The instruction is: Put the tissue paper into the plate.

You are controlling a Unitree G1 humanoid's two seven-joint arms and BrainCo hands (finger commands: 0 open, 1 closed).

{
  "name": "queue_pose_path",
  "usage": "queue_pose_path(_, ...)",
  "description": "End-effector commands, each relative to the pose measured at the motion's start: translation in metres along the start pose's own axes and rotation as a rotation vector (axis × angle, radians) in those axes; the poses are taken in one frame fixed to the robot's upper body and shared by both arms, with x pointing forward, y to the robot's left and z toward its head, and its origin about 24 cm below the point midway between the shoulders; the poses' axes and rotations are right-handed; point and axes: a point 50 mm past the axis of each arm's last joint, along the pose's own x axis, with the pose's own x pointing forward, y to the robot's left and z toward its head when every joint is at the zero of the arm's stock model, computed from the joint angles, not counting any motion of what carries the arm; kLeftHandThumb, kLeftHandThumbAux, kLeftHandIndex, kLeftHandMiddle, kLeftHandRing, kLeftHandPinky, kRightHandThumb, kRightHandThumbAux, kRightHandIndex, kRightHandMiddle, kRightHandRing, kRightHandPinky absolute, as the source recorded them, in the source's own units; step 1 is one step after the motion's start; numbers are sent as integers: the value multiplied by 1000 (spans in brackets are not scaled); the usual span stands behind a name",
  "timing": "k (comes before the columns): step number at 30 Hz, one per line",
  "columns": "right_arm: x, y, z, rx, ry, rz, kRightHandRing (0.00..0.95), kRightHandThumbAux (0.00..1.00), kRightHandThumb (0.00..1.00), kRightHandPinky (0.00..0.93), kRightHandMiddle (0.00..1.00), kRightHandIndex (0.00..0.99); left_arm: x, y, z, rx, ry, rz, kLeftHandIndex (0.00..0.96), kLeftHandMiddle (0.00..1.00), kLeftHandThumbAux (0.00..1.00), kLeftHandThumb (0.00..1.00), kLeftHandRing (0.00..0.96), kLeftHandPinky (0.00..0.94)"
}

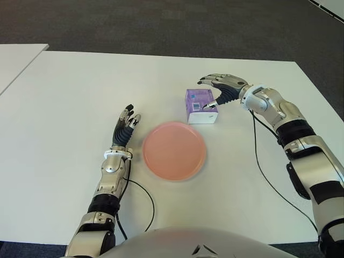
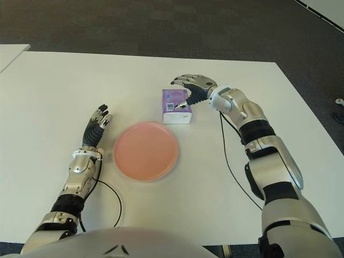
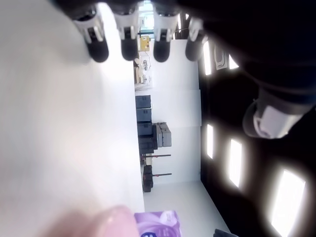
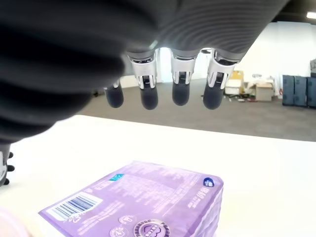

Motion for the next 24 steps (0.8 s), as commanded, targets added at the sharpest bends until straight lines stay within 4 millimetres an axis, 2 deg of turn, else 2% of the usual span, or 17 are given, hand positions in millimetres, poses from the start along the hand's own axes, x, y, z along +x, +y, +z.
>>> queue_pose_path(1,3,5,1,-20,-11,40,0,384,248,0,0,0,-17,4,-29,4,155,10,0,0,439,0,0,0)
queue_pose_path(24,9,18,1,-8,0,77,0,398,229,0,0,0,-17,5,-28,5,154,4,0,0,448,0,0,0)
